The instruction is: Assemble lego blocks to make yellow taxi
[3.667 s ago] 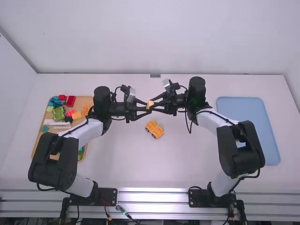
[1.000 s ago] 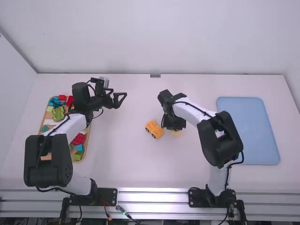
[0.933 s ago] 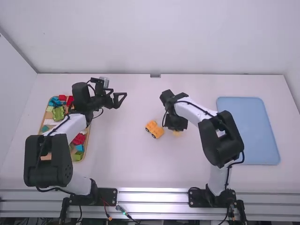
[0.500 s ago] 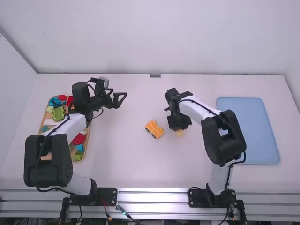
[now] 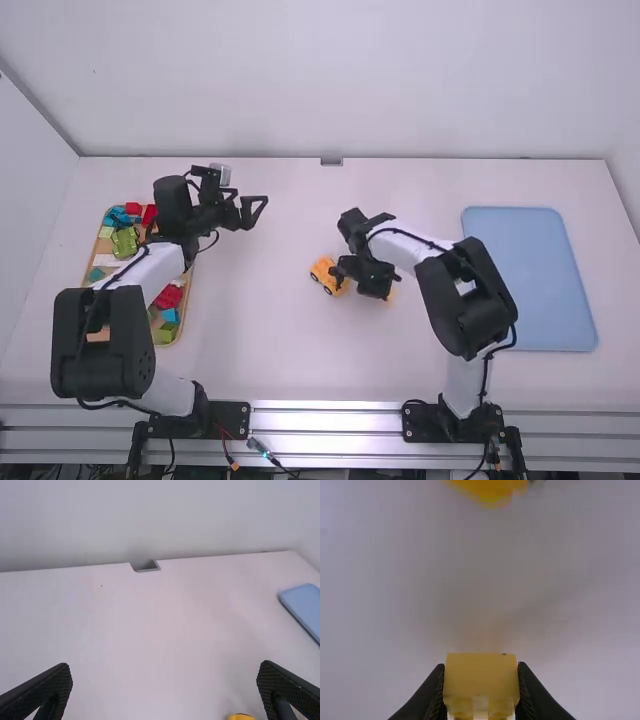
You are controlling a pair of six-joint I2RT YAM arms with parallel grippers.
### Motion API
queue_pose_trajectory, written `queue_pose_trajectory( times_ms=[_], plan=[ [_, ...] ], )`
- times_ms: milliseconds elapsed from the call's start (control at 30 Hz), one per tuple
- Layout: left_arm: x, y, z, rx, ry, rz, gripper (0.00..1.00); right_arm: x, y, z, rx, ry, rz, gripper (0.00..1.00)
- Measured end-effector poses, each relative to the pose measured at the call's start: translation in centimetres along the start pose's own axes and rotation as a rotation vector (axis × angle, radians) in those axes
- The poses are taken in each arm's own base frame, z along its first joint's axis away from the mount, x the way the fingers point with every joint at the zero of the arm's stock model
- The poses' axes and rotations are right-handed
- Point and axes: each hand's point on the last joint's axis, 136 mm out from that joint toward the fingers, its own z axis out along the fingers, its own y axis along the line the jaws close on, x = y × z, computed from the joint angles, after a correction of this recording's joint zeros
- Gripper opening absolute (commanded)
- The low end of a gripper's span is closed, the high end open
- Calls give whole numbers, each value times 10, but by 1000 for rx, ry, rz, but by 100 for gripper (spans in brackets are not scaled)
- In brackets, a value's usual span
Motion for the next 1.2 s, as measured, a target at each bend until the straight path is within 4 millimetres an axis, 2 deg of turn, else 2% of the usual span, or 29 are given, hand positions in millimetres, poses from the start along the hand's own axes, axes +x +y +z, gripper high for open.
queue_pose_trajectory(
  times_ms=[133,167,233,267,333,400,600,733,833,933,1000,1067,1133,1167,1200],
  plan=[
    [0,2,0,-13,-1,0,99,7,0,7,5,16,-108,0],
    [0,2,0,-14,-1,1,99,9,1,8,3,21,-124,5],
    [0,3,0,-16,-1,1,99,12,2,10,-4,31,-153,21],
    [0,3,0,-17,-2,0,99,14,2,10,-6,36,-166,37],
    [0,3,0,-16,-2,1,99,14,1,10,-3,36,-175,48],
    [0,3,0,-16,-1,1,99,15,0,11,0,35,-184,99],
    [0,3,0,-17,-1,0,99,15,-2,11,10,39,-197,99],
    [0,2,0,-13,-1,0,99,12,-14,9,81,64,-158,99],
    [1,5,0,-27,4,-5,99,6,-11,1,119,73,-176,99],
    [10,18,-1,-106,34,-45,99,-10,-11,-19,176,6,-207,99],
    [20,31,-3,-182,67,-108,98,-26,-13,-52,244,-109,-220,99],
    [25,34,-4,-202,81,-136,99,-29,-14,-70,270,-167,-218,99],
    [29,27,-4,-160,103,-91,99,-26,-18,-106,304,-303,-194,99],
    [30,23,-3,-139,107,-66,99,-25,-19,-113,310,-332,-187,99],
    [33,10,-3,-49,125,27,99,-20,-21,-129,316,-402,-166,99]
  ],
)
